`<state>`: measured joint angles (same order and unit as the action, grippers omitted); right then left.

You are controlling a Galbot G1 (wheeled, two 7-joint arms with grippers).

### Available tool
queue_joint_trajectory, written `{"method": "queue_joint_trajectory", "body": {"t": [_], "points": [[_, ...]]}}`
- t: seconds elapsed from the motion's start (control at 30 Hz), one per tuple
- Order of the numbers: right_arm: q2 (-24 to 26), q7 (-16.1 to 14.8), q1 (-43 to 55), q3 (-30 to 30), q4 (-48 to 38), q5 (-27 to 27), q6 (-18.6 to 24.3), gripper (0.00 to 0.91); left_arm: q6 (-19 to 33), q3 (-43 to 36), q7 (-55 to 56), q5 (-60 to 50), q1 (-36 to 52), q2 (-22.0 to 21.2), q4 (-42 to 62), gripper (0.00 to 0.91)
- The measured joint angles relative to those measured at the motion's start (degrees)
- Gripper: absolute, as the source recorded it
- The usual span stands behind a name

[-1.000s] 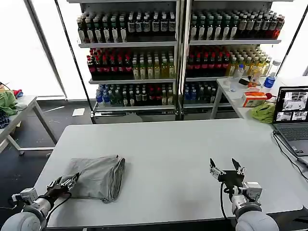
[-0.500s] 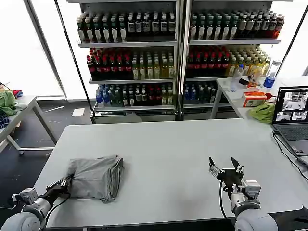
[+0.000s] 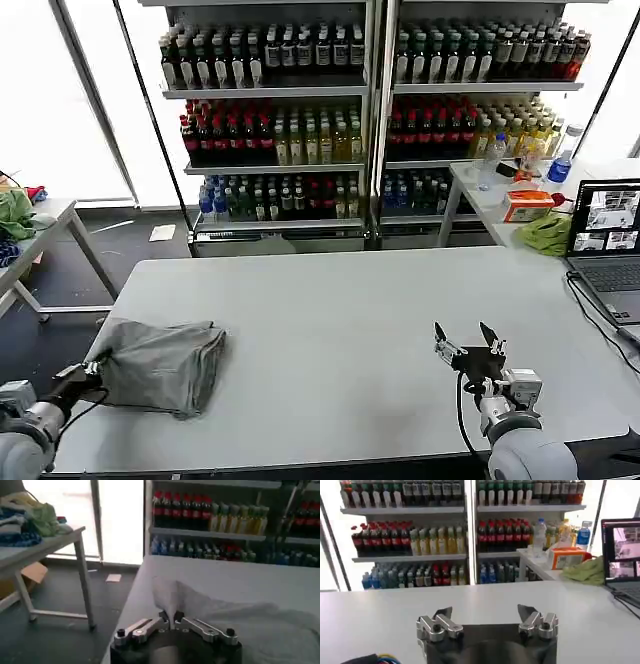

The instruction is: Fold and organize the clothes.

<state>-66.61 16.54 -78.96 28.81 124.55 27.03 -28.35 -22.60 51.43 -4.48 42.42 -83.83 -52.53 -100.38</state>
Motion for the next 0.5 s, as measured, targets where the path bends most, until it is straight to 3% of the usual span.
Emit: {"method": "queue_joint_trajectory", "body": {"t": [0.27,0.5], "points": [[-0.02,-0.12,0.78,-0.43,-0.71,0.22,0.06,0.907,-0.04,6.97,-0.4,-0.22,-1.17,4.17,0.34,0.0],[-0.08,-0.12,0.81,-0.28,-0.88,0.23,0.1,0.907,-0.01,9.18,-0.31,-1.0,-1.16,5.25,-0.35,0.0]]}}
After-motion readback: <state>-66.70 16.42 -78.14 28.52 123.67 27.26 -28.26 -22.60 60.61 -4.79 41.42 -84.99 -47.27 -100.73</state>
